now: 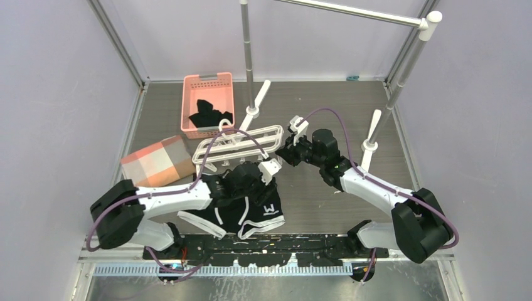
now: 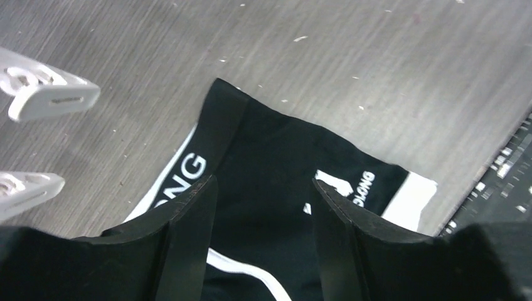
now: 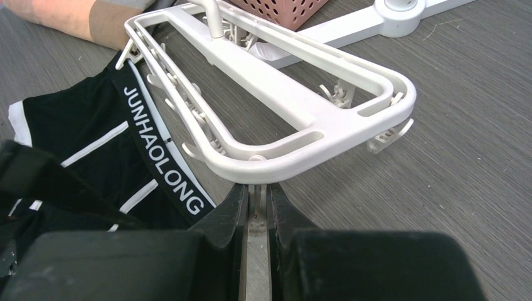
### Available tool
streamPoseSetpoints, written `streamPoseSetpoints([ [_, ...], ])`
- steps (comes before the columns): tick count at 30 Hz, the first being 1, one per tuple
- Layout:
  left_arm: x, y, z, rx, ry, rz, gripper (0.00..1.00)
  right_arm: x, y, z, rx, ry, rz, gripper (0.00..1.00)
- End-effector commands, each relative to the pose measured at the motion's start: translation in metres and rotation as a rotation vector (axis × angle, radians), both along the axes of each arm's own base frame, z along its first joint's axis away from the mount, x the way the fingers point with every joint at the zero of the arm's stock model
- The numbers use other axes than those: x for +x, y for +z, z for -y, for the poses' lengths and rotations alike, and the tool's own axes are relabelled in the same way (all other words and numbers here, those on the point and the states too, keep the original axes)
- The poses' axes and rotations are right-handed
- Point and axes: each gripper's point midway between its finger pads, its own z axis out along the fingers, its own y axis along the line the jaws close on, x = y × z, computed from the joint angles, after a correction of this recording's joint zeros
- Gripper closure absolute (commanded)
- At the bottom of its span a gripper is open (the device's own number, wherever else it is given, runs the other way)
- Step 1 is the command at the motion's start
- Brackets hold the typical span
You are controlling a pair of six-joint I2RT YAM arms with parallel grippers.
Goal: Clip the underwear to the hanger
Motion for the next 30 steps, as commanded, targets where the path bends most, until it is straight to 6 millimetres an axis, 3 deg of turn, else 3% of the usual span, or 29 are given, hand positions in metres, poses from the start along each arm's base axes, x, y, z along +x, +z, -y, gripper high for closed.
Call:
streamPoseSetpoints([
  [1, 0.036, 0.013, 0.013, -0.003, 0.076, 0.082, 0.41, 0.011, 0.044, -0.008, 0.082, 0.009, 0.109, 0.99],
  [6, 0.042, -0.006, 0.018, 0.046, 0.132, 0.02, 0.39, 0.011, 0.045, -0.008, 0.083, 0.015, 0.112, 0.99],
  [13, 0.002, -0.037, 0.017, 0.005, 0.13, -0.154, 0.39, 0.01, 0.044, -0.006, 0.082, 0.009, 0.11, 0.99],
  [19, -0.019, -0.057, 0.011, 0.058, 0.112, -0.226, 0.43, 0.008, 0.046, -0.004, 0.082, 0.006, 0.119, 0.99],
  [24, -0.038, -0.064, 0.008, 0.121, 0.093, -0.25, 0.53, 0.008, 0.05, -0.001, 0.083, 0.0, 0.129, 0.99],
  [30, -0.065, -0.069, 0.004, 0.184, 0.076, -0.258, 0.76, 0.008, 0.052, 0.0, 0.08, 0.001, 0.139, 0.99],
])
